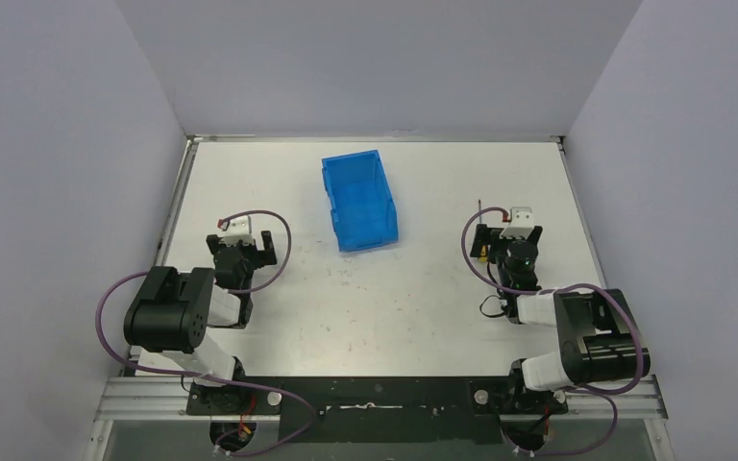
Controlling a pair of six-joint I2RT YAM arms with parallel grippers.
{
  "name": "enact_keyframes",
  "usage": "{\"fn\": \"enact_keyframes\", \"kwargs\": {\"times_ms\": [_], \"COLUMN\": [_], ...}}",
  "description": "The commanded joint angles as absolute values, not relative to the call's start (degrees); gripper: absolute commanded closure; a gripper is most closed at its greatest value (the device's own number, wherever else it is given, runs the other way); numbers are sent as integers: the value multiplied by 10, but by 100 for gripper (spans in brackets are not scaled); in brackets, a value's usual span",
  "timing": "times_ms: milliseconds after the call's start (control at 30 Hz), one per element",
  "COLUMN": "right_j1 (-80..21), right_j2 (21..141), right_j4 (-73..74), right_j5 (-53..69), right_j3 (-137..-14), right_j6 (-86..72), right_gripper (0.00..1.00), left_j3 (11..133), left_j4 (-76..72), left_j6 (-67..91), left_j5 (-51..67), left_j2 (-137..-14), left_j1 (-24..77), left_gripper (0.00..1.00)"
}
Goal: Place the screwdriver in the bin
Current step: Pick up the screwdriver from the center of the board.
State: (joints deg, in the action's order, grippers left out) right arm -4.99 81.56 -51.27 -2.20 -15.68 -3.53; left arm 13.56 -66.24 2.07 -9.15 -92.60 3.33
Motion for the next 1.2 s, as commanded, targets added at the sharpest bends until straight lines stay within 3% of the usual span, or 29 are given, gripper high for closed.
{"fn": "enact_keyframes", "kwargs": {"times_ms": [0,600,1167], "right_j1": [-57,-60,-63], "right_j2": [817,788,625], "right_j4": [-531,-543,-228], "right_j5": [-34,-64,-85], "right_j3": [-169,-147,-317], "right_j6": [-30,-38,-29], "right_gripper": [0,0,0], "left_j3": [146,146,146], "left_j4": [-693,-693,-693], "left_j6": [17,17,17], "left_j5": [-90,-90,-90], "left_j2": [-923,-923,-923], "left_j1": [34,34,34], "left_gripper": [3,3,3]}}
